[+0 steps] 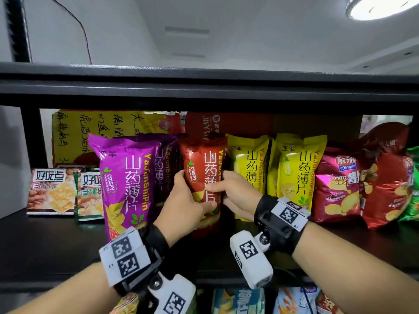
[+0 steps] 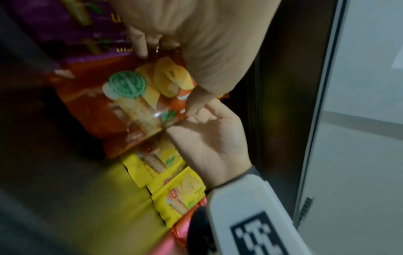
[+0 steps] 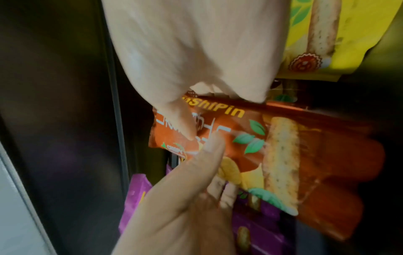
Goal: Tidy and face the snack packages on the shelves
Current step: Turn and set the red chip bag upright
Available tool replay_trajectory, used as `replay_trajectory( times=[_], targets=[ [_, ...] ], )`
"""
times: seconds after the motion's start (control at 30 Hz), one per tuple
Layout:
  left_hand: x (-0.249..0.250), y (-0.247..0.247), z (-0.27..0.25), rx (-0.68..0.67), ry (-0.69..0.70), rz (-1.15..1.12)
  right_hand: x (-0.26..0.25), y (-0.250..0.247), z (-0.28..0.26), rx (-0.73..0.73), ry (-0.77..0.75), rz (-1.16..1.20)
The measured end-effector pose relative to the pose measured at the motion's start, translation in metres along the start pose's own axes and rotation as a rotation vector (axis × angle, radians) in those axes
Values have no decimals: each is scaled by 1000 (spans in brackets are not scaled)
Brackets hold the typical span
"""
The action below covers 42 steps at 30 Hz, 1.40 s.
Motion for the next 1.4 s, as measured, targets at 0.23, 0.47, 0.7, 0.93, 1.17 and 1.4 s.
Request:
replay_trajectory(
  times=[0.23, 0.47, 0.7, 0.93, 1.17, 1.4],
  targets=[
    [-5, -5, 36, 53, -113, 104, 8, -22, 7, 246, 68, -83],
    [1, 4, 56, 95, -159, 277, 8, -41, 13, 402, 46, -309],
    [2, 0, 77, 162, -270, 325, 10, -46, 42, 443, 59, -324],
    [-16, 1, 88, 136, -285, 330, 13, -51, 76, 538, 90, -434],
    [-21, 6, 94, 111, -179, 297, 18, -51, 86, 539, 122, -583],
    [-21, 4, 99, 125, -178, 284, 12, -54, 64, 508, 47, -558]
  ],
)
Point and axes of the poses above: each hand's wrist, its own z-axis towards the middle knuckle, its own y-axis out of the palm, x = y × z, the point moved 3 cm from there along z, towards the middle knuckle, and after that the axes turned 7 degrees about -x, right-handed, at the moved point
